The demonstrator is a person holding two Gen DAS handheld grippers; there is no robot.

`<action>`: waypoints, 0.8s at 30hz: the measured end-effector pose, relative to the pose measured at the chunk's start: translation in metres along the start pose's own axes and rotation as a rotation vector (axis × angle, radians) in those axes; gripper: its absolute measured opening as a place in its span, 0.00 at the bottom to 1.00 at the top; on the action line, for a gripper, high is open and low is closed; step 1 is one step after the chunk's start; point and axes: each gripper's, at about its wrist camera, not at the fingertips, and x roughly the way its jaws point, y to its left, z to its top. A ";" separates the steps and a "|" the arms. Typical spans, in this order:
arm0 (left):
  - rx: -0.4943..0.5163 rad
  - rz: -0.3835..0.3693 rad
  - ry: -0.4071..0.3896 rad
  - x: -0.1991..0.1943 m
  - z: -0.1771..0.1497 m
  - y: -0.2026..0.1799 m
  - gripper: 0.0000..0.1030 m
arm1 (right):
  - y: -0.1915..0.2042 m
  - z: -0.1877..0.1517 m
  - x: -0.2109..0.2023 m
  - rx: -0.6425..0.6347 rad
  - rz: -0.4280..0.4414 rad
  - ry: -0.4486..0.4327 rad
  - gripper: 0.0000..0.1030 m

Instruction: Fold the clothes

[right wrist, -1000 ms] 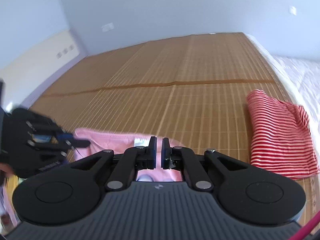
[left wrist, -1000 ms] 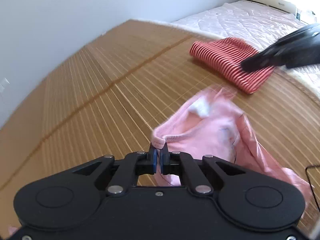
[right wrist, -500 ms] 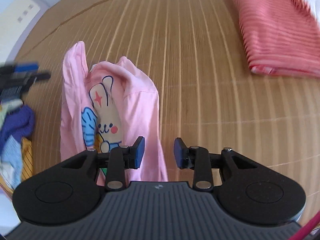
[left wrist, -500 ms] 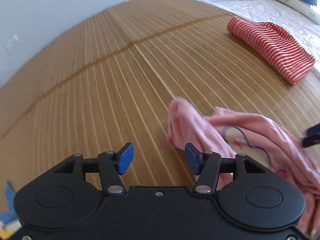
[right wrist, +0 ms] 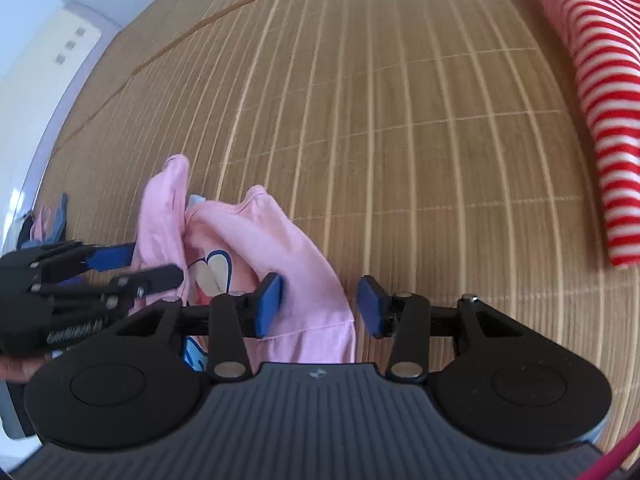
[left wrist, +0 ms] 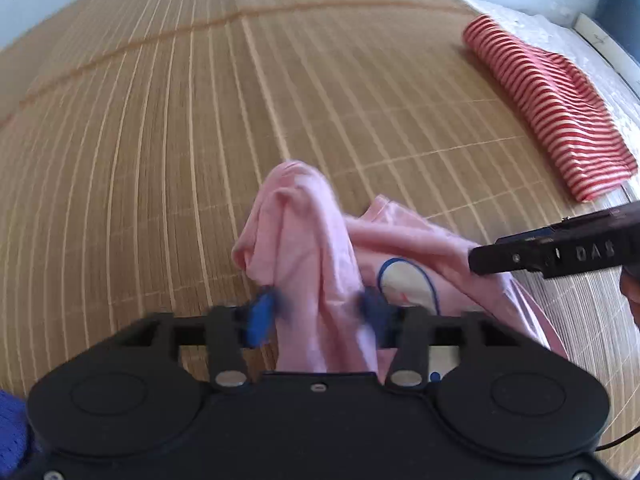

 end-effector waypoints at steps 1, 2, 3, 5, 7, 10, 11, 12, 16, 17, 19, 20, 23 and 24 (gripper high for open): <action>-0.009 0.004 0.004 0.001 -0.003 0.005 0.26 | 0.000 0.000 0.001 -0.007 0.007 0.009 0.23; -0.011 0.021 0.005 0.001 -0.006 0.010 0.19 | 0.003 -0.005 -0.002 -0.016 0.010 0.009 0.09; -0.012 0.041 0.009 -0.001 -0.009 0.016 0.16 | 0.006 -0.008 -0.006 -0.033 -0.002 0.000 0.08; -0.028 0.065 0.019 -0.006 -0.016 0.031 0.15 | 0.012 -0.011 -0.015 -0.099 -0.106 -0.030 0.07; -0.020 0.093 0.033 -0.005 -0.022 0.044 0.15 | 0.013 -0.014 -0.027 -0.146 -0.225 -0.072 0.07; -0.005 0.112 0.048 -0.001 -0.029 0.062 0.18 | 0.011 -0.018 -0.047 -0.191 -0.361 -0.129 0.07; -0.014 0.096 0.043 0.001 -0.030 0.066 0.20 | 0.009 -0.018 -0.052 -0.189 -0.362 -0.130 0.08; -0.026 0.089 0.044 0.001 -0.029 0.068 0.21 | 0.006 -0.018 -0.057 -0.175 -0.349 -0.120 0.08; 0.016 0.073 0.012 -0.003 -0.023 0.059 0.23 | 0.001 -0.006 -0.066 -0.083 -0.235 -0.129 0.20; 0.036 0.070 -0.002 -0.005 -0.021 0.056 0.26 | 0.002 -0.002 -0.063 -0.055 -0.201 -0.148 0.28; 0.065 0.068 -0.017 -0.006 -0.016 0.050 0.29 | 0.006 0.009 -0.057 -0.054 -0.157 -0.162 0.39; 0.074 0.067 -0.019 -0.005 -0.014 0.049 0.29 | 0.009 0.016 -0.050 -0.082 -0.156 -0.153 0.39; 0.102 0.069 -0.020 0.001 -0.012 0.045 0.29 | 0.019 0.036 -0.025 -0.211 -0.175 -0.086 0.39; 0.112 0.070 -0.019 0.003 -0.011 0.044 0.29 | 0.023 0.041 -0.017 -0.259 -0.173 -0.057 0.39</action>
